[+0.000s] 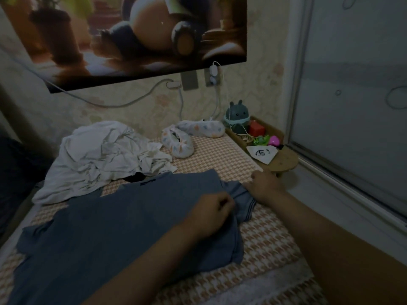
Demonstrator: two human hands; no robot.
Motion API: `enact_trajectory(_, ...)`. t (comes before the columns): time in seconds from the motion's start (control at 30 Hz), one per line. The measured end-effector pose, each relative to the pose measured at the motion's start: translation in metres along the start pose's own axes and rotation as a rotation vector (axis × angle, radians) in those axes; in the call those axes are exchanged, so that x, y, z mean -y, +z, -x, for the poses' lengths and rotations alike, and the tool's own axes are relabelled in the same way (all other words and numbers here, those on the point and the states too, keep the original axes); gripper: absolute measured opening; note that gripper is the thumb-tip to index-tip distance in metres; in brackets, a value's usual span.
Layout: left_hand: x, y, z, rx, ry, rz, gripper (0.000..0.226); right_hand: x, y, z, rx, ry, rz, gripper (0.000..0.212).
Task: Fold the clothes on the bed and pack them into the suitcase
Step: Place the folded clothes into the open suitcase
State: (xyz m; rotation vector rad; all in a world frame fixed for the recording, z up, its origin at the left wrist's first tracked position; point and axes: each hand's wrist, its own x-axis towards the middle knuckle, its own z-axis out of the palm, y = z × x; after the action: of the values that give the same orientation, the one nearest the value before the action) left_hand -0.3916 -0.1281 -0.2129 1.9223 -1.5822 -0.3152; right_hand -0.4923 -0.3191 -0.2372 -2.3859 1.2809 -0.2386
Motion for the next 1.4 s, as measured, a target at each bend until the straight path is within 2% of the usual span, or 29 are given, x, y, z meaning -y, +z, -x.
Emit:
enact_trajectory(0.07, 0.012, 0.0, -0.03, -0.092, -0.003, -0.102, 0.017, -0.005, -0.004, 0.002, 0.009, -0.085, -0.061, 0.036)
enact_trajectory(0.1, 0.017, 0.002, -0.045, -0.096, -0.009, -0.163, 0.017, -0.007, -0.006, 0.003, 0.01, -0.117, -0.137, 0.026)
enact_trajectory(0.13, 0.023, 0.005, -0.06, -0.061, -0.013, -0.24, 0.02, -0.01, -0.006, 0.004, 0.014, -0.126, -0.182, 0.025)
enact_trajectory(0.2, 0.031, 0.013, -0.084, 0.1, 0.013, -0.382, 0.036, -0.014, -0.005, 0.002, 0.026, -0.135, -0.224, 0.026)
enact_trajectory(0.27, 0.032, 0.023, -0.1, 0.29, 0.011, -0.397, 0.052, -0.016, -0.003, -0.001, 0.02, -0.142, -0.311, 0.034)
enact_trajectory(0.3, 0.032, 0.027, -0.105, 0.334, -0.003, -0.376, 0.056, -0.016, -0.003, -0.002, 0.017, -0.144, -0.363, 0.04)
enact_trajectory(0.37, 0.031, 0.029, -0.112, 0.264, -0.021, -0.291, 0.051, -0.015, -0.005, -0.002, 0.034, -0.15, -0.478, 0.043)
enact_trajectory(0.43, 0.027, 0.021, -0.113, 0.124, -0.035, -0.16, 0.031, -0.011, -0.009, -0.002, 0.098, -0.138, -0.578, 0.038)
enact_trajectory(0.5, 0.029, 0.008, -0.112, 0.043, -0.037, -0.128, 0.018, -0.005, -0.013, -0.001, 0.213, -0.13, -0.62, 0.037)
enact_trajectory(0.6, 0.04, -0.018, -0.102, -0.049, -0.05, -0.092, 0.019, 0.014, -0.015, 0.006, 0.387, -0.154, -0.62, 0.049)
enact_trajectory(0.67, 0.048, -0.036, -0.089, -0.116, -0.063, -0.054, 0.022, 0.032, -0.018, 0.014, 0.467, -0.182, -0.564, 0.042)
enact_trajectory(0.77, 0.06, -0.07, -0.064, -0.218, -0.088, -0.031, 0.016, 0.07, -0.02, 0.027, 0.453, -0.172, -0.466, 0.037)
enact_trajectory(0.87, 0.076, -0.109, -0.033, -0.317, -0.069, -0.057, 0.017, 0.12, -0.019, 0.042, 0.374, -0.174, -0.535, 0.021)
enact_trajectory(1.03, 0.118, -0.168, 0.036, -0.412, -0.171, -0.206, 0.01, 0.213, 0.005, 0.08, 0.48, -0.277, -0.578, 0.02)
enact_trajectory(1.1, 0.142, -0.183, 0.065, -0.37, -0.295, -0.173, 0.022, 0.244, 0.026, 0.098, 0.658, -0.242, -0.674, 0.031)
enact_trajectory(1.17, 0.159, -0.187, 0.096, -0.289, -0.429, 0.025, 0.047, 0.259, 0.045, 0.11, 0.834, -0.218, -0.743, 0.024)
enact_trajectory(1.23, 0.172, -0.184, 0.117, -0.228, -0.512, 0.116, 0.049, 0.261, 0.054, 0.11, 0.766, -0.279, -0.707, 0.012)
enact_trajectory(1.33, 0.179, -0.17, 0.127, -0.144, -0.601, 0.009, 0.029, 0.243, 0.061, 0.089, 0.377, -0.427, -0.352, 0.02)
enact_trajectory(1.37, 0.177, -0.164, 0.126, -0.108, -0.635, -0.023, 0.033, 0.234, 0.064, 0.082, 0.28, -0.458, -0.248, 0.024)
enact_trajectory(1.4, 0.176, -0.159, 0.123, -0.094, -0.674, -0.012, 0.049, 0.226, 0.067, 0.079, 0.218, -0.481, -0.175, 0.027)
